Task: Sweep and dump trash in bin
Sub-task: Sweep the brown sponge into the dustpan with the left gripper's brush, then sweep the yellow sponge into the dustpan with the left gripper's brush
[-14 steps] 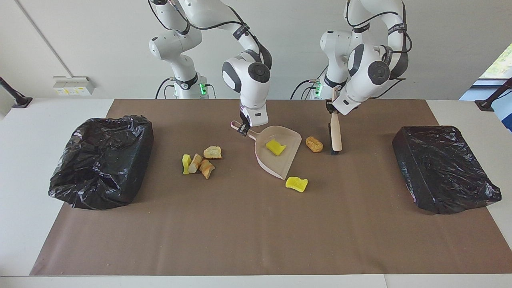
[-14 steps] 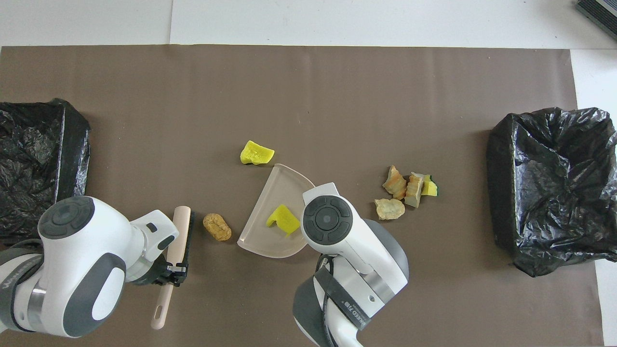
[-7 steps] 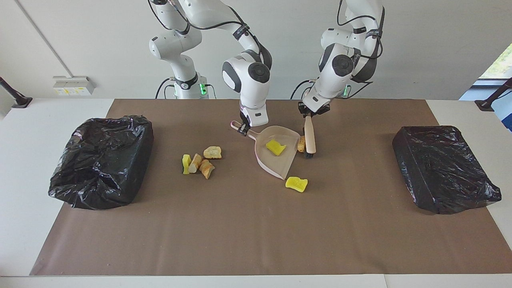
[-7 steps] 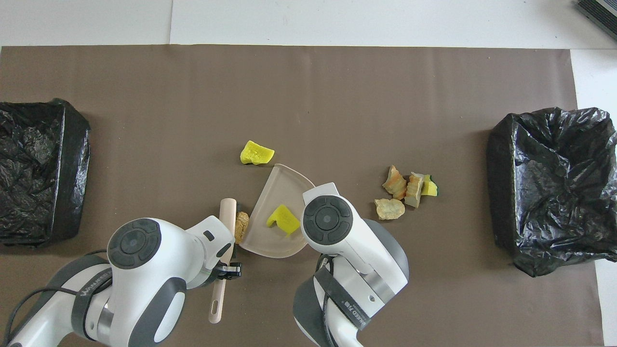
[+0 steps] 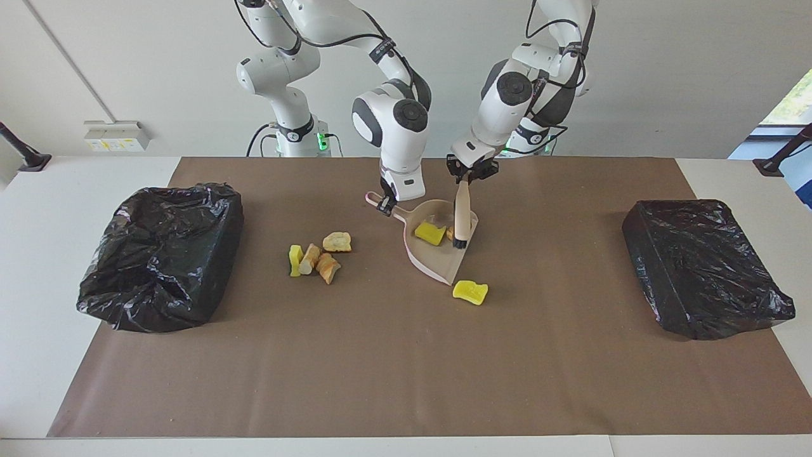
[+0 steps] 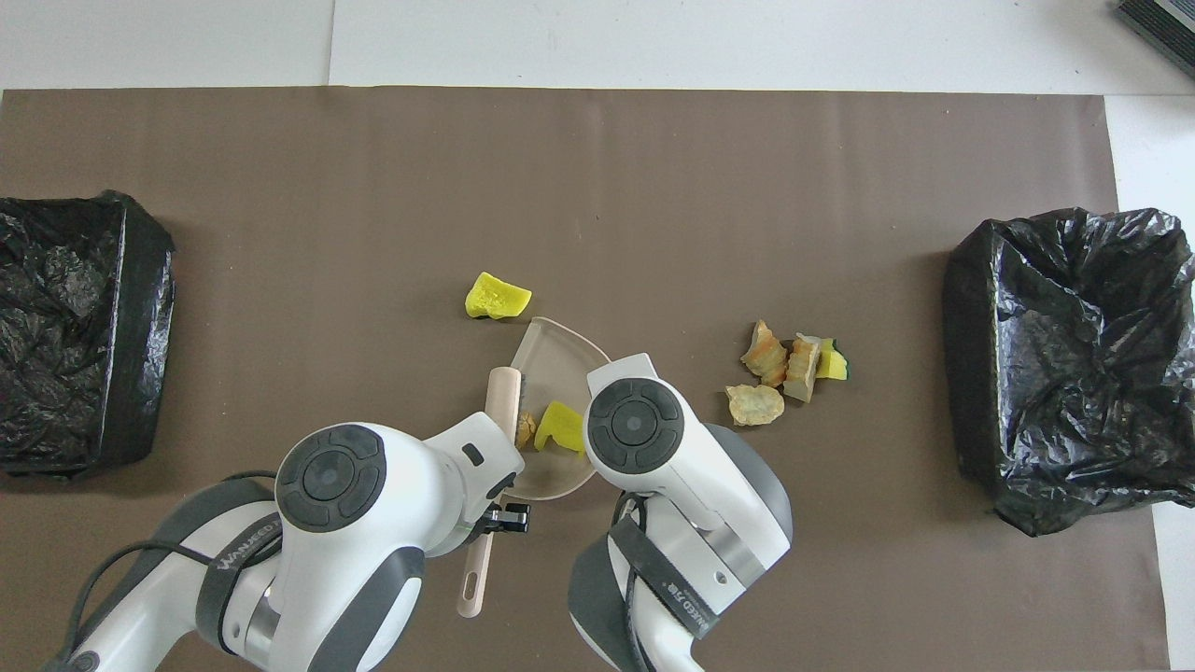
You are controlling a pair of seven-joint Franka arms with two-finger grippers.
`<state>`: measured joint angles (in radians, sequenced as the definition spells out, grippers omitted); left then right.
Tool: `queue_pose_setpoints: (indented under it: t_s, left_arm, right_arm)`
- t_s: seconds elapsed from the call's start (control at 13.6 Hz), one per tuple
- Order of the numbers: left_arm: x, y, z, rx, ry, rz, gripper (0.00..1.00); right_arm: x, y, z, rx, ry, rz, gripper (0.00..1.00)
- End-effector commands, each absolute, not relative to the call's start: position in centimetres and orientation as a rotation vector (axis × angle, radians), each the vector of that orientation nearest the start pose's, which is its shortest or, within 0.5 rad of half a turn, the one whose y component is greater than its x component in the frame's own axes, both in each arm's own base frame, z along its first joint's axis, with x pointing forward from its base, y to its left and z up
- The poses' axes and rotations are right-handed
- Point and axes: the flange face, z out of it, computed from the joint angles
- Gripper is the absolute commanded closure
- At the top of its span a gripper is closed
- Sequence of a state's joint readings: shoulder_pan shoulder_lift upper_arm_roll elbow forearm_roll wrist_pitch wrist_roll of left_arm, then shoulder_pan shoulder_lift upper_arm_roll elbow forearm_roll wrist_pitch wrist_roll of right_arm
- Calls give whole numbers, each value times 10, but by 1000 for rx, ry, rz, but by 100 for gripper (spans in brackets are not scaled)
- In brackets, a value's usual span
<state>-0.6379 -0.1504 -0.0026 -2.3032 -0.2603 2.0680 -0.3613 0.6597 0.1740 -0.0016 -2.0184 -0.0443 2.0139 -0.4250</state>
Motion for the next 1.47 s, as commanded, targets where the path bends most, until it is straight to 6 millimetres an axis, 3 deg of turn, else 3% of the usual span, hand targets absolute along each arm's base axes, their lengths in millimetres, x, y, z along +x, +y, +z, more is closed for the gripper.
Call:
queue_pose_setpoints:
  t_s: [0.0,0.29,0.52,0.81,1.03,1.25,1.4]
  left_arm:
    - [400,-299,408,-3292,212,288,100]
    - [470,-269,420,-3278,117,226,100]
    - [506,-241,422,-3261,291,139,100]
    - [567,-204,403,-3166,513,81,100]
    - [579,-185,389,-3058,810,67,100]
    - [578,-188,375,-2993,1022,43,100]
    - [571,-193,371,-2891,1292,49,100]
  right_arm:
    - [442,340,354,-2708,-1656,301,100]
    - [442,339,354,-2710,-1654,308,100]
    - [438,336,354,-2727,-1631,361,100]
    - [428,345,358,-2846,-1459,374,100]
    - [426,345,358,-2863,-1433,389,100]
    - [426,345,358,-2863,-1433,387,100]
    - [426,345,358,-2863,-1433,387,100]
